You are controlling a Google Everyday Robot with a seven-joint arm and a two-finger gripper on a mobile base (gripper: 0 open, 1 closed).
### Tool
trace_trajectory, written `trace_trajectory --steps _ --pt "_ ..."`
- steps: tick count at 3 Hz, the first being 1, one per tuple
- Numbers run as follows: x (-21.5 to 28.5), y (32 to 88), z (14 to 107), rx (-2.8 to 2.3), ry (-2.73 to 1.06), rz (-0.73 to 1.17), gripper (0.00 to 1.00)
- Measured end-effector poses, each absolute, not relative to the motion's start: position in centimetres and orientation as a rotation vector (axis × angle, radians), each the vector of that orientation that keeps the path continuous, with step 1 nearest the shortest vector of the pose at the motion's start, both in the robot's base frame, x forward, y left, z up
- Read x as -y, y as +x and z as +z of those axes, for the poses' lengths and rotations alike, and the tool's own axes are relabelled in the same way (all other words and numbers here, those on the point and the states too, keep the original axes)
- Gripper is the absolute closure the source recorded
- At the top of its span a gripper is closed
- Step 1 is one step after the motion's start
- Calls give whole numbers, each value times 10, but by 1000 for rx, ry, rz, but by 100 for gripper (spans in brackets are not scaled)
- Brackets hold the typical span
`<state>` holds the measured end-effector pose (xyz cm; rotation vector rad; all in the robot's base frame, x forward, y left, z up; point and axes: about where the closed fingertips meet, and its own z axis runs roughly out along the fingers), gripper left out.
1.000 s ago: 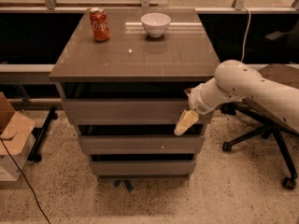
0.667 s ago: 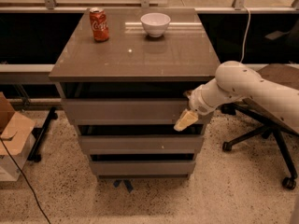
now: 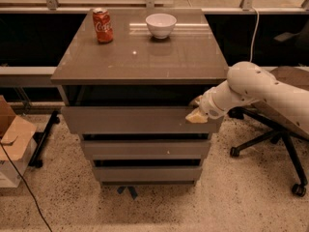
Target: Open top drawer
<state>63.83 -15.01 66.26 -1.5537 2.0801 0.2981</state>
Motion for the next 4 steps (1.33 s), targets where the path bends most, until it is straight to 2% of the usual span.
trace_trajectory --steps 1,4 --pt "150 638 671 -2080 -1554 298 76" --pt "149 637 677 -2081 -1574 290 7"
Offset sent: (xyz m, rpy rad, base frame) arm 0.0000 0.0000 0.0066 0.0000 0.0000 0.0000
